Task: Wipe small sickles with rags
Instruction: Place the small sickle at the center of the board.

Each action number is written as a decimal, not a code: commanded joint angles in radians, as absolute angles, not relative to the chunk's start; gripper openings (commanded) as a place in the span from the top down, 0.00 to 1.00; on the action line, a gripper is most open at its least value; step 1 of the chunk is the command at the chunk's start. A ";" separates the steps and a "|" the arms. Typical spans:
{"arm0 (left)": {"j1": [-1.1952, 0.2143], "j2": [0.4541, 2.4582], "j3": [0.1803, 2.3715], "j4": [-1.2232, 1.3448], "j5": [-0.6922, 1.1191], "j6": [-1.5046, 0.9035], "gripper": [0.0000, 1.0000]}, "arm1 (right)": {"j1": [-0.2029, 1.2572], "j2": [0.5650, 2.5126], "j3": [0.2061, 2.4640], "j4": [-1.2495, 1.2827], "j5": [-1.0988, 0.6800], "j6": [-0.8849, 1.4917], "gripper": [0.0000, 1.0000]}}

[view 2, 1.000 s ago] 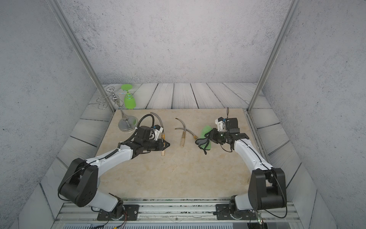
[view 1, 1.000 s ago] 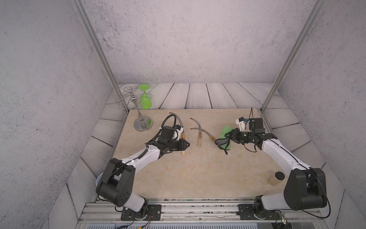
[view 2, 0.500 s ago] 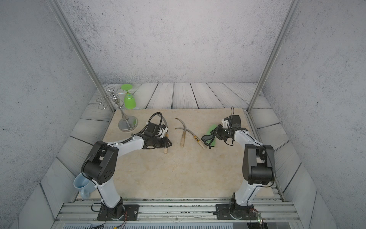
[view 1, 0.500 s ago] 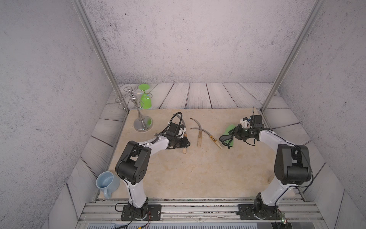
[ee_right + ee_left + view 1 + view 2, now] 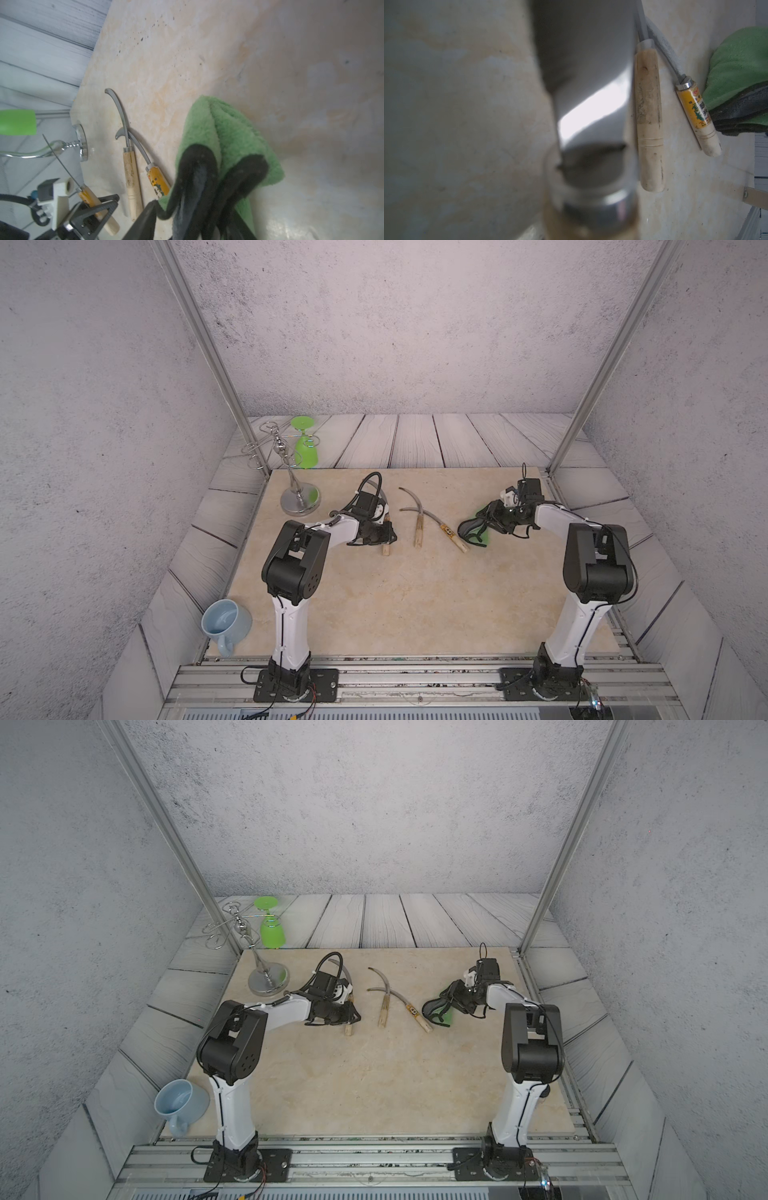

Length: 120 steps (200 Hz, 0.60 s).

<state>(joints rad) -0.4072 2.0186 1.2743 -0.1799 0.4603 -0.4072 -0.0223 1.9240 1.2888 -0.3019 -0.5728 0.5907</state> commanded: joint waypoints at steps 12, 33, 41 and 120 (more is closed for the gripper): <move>-0.387 2.032 1.317 -0.203 0.474 -0.378 0.73 | -0.026 1.924 1.288 -0.354 -0.520 0.566 0.31; -0.378 2.030 1.317 -0.204 0.475 -0.379 0.63 | -0.026 1.873 1.265 -0.382 -0.478 0.553 0.26; -0.376 2.029 1.318 -0.203 0.477 -0.378 0.61 | -0.025 1.849 1.258 -0.396 -0.458 0.546 0.24; -0.368 1.881 1.264 -0.223 0.441 -0.383 0.37 | -0.020 1.491 1.077 -0.464 -0.396 0.463 0.17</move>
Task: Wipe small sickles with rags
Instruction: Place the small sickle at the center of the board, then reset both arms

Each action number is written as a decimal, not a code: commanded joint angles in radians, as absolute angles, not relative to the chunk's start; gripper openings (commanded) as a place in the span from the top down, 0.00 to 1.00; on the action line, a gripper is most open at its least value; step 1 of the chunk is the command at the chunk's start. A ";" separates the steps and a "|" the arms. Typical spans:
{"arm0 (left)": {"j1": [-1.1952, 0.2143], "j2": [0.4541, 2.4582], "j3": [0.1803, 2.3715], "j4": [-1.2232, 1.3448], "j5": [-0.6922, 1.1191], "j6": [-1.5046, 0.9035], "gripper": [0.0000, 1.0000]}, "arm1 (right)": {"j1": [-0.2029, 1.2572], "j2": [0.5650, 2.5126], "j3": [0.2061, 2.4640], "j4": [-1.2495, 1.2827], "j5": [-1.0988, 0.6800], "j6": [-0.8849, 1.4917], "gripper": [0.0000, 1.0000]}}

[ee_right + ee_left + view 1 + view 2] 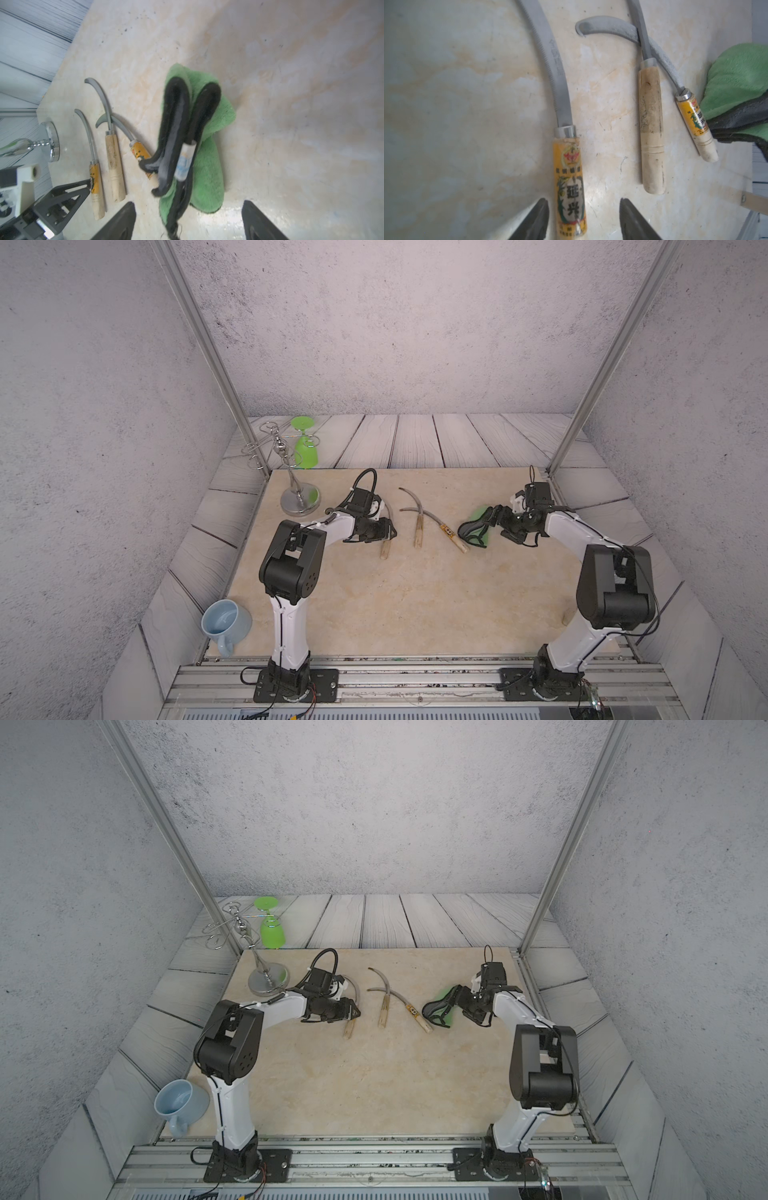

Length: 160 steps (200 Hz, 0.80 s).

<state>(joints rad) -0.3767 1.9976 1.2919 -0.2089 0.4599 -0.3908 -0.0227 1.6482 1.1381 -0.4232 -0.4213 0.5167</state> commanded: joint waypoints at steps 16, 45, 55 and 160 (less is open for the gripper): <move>-0.364 1.792 1.213 -0.216 0.408 -0.383 0.28 | -0.010 1.363 1.010 -0.466 -0.379 0.438 0.12; -0.342 1.598 1.083 -0.195 0.292 -0.381 0.17 | 0.009 1.142 0.872 -0.473 -0.290 0.396 0.01; -0.325 1.523 1.022 -0.160 0.271 -0.382 0.17 | 0.012 1.071 0.819 -0.458 -0.252 0.382 0.01; -0.253 1.034 0.507 0.238 -0.335 -0.108 0.12 | 0.017 0.897 0.495 -0.162 0.110 0.308 0.01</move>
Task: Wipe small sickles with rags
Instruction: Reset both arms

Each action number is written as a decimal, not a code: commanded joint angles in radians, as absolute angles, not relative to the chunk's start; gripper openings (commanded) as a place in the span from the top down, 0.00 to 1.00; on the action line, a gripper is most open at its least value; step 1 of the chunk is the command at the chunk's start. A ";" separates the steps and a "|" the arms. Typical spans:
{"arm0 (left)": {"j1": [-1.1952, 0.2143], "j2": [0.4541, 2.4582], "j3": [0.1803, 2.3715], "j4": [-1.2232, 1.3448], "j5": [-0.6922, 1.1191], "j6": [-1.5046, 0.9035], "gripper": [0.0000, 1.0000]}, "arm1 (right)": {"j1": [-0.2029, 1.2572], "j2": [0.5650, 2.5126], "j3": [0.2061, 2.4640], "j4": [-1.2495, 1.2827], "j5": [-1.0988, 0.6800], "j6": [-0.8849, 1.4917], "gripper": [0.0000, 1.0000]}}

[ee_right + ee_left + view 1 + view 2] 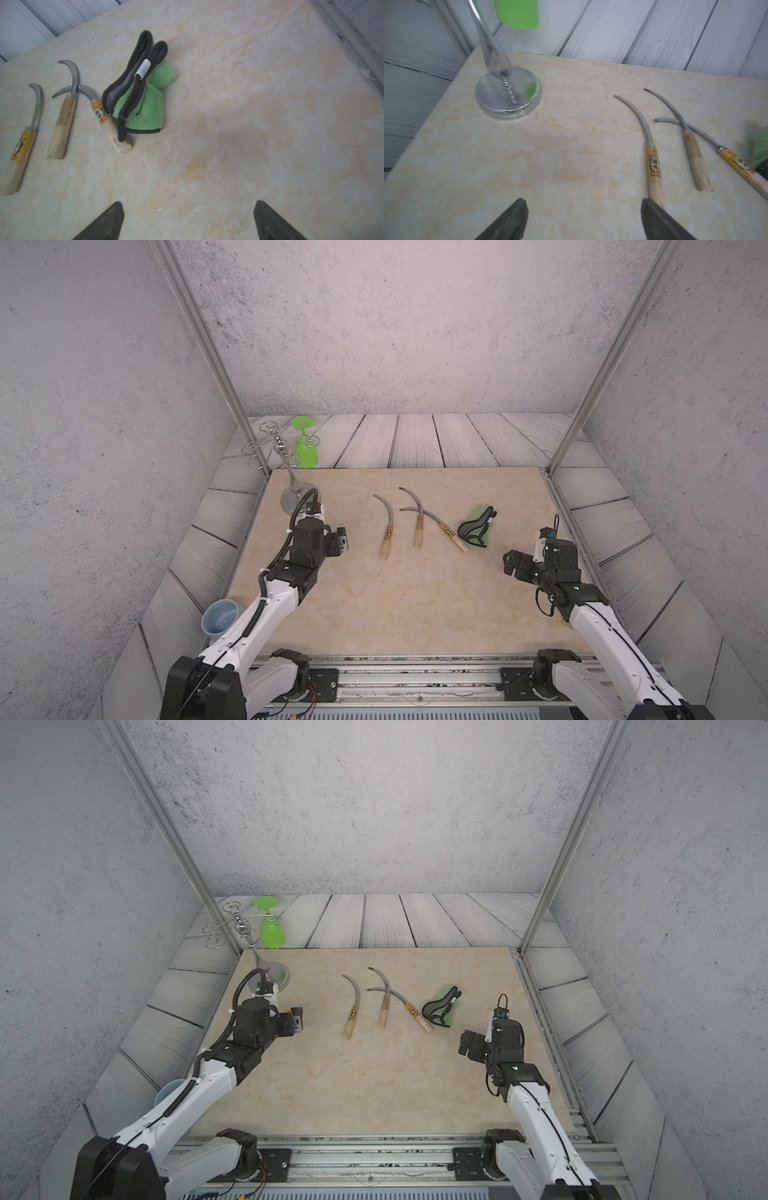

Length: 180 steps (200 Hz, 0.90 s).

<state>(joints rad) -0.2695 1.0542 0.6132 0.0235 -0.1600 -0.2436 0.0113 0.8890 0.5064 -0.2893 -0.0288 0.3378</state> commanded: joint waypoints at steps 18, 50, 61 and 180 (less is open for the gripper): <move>-0.228 1.042 0.436 0.362 -0.387 -0.076 0.12 | 0.016 0.902 0.473 -0.084 0.153 0.295 0.01; -0.149 1.120 0.408 0.447 -0.354 -0.085 0.12 | 0.017 0.954 0.445 0.045 0.234 0.275 0.01; -0.119 1.175 0.411 0.486 -0.336 -0.080 0.12 | 0.016 0.992 0.440 0.081 0.255 0.271 0.01; 0.064 1.525 0.372 0.935 -0.013 -0.086 0.00 | 0.017 1.399 0.506 0.496 0.346 0.142 0.01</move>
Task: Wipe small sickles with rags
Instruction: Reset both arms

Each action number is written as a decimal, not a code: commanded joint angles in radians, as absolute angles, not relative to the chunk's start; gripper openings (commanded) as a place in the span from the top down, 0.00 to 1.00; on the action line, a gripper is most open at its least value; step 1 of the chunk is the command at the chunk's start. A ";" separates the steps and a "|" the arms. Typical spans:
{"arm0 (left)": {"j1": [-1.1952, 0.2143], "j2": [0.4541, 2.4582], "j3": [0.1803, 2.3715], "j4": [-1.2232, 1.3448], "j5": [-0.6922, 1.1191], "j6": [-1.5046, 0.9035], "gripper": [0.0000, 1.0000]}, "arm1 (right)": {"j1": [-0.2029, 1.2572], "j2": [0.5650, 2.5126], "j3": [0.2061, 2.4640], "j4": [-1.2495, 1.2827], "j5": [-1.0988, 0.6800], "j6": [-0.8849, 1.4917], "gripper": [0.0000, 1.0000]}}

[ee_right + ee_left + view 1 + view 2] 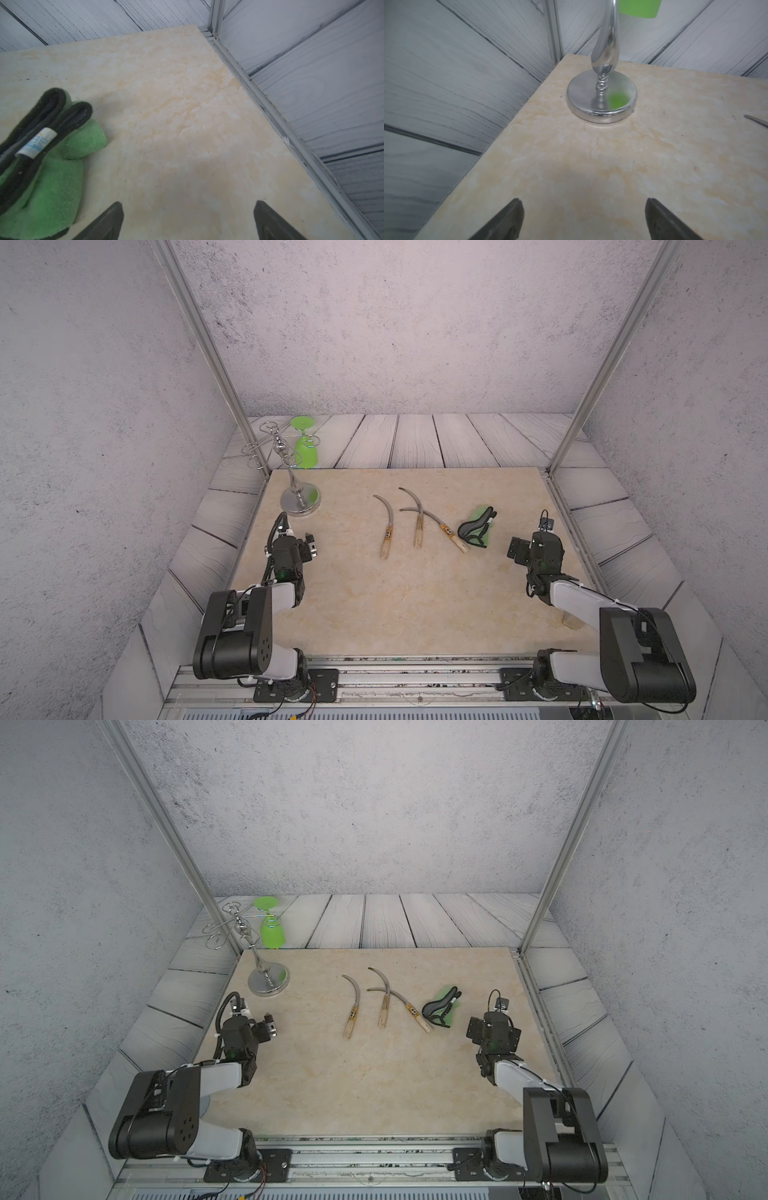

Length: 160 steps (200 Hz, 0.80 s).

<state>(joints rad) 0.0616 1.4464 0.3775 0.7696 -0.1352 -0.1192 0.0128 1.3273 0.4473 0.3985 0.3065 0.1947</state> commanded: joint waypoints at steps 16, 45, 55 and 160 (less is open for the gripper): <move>0.066 1.554 0.383 0.948 0.030 -0.067 0.00 | 0.018 1.449 0.572 0.429 0.337 0.144 0.01; 0.064 1.538 0.420 0.860 0.017 -0.066 0.00 | 0.022 1.510 0.538 0.578 0.289 0.128 0.01; 0.064 1.535 0.420 0.854 0.019 -0.065 0.00 | 0.025 1.501 0.546 0.538 0.294 0.133 0.01; 0.058 1.525 0.445 0.787 0.012 -0.058 0.00 | 0.029 1.526 0.476 0.689 0.193 0.080 0.01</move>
